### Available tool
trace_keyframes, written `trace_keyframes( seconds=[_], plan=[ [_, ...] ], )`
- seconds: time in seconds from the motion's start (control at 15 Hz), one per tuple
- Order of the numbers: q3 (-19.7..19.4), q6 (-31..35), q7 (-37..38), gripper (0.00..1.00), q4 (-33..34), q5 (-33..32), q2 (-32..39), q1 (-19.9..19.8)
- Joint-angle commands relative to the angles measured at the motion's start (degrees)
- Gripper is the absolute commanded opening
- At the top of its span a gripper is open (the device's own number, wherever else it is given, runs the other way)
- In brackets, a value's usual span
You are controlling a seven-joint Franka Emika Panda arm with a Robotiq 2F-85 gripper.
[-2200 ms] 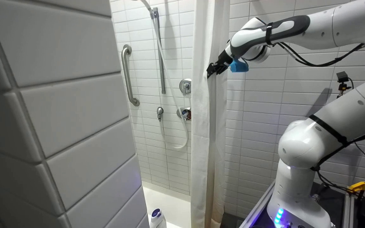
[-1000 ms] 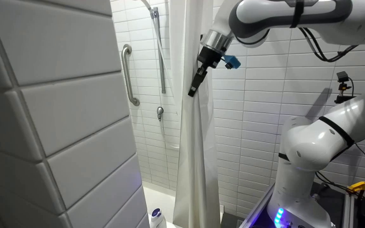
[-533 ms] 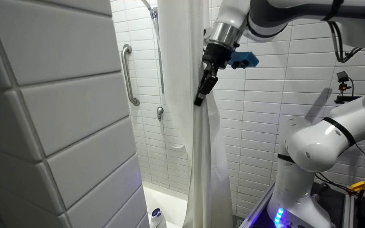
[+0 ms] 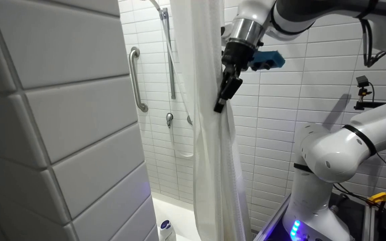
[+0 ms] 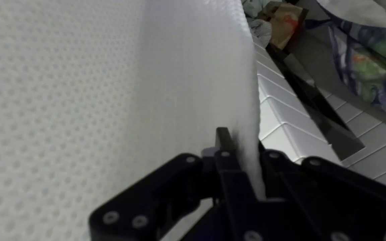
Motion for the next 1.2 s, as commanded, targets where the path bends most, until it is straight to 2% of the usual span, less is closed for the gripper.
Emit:
trace_keyframes(
  seconds=[0.0, 0.27, 0.53, 0.73, 1.13],
  plan=[
    [-6.02, -4.36, -0.23, 0.46, 1.34, -6.47, -3.77, -9.08],
    [-11.23, -4.33, 1.38, 0.73, 4.65, -11.51, -7.03, -17.56],
    [-12.76, 2.79, 1.74, 0.99, 4.87, -14.44, -10.09, -22.65],
    [-14.82, 11.88, 0.02, 1.0, 3.19, -15.6, -9.53, -22.91],
    [-21.01, 22.05, -3.56, 1.0, -1.0, -11.74, -5.34, -16.57]
  ],
)
